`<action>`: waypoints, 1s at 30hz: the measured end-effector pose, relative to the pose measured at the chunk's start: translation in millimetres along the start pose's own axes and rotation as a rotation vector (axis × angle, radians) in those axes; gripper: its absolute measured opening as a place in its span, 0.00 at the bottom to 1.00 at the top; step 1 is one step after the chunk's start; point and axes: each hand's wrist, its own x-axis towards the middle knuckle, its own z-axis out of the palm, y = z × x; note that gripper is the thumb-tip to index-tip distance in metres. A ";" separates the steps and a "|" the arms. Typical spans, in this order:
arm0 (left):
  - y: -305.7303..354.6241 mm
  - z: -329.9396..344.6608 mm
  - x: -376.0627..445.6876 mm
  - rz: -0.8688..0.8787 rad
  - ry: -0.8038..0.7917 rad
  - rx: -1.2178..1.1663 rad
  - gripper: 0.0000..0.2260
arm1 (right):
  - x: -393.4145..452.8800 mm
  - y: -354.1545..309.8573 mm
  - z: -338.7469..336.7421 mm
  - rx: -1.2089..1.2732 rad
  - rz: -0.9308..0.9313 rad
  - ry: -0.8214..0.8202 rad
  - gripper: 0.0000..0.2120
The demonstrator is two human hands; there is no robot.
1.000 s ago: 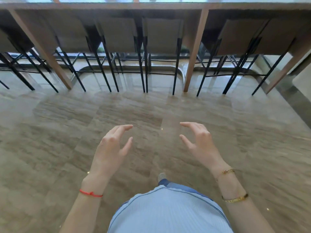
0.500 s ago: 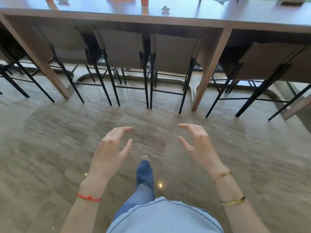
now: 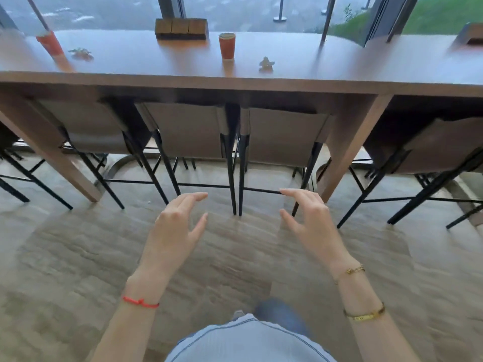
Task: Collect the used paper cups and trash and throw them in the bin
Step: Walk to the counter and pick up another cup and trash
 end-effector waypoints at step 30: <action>-68.6 75.7 544.7 -0.010 0.156 0.033 0.20 | 583.7 134.8 21.6 -0.066 -0.064 0.048 0.22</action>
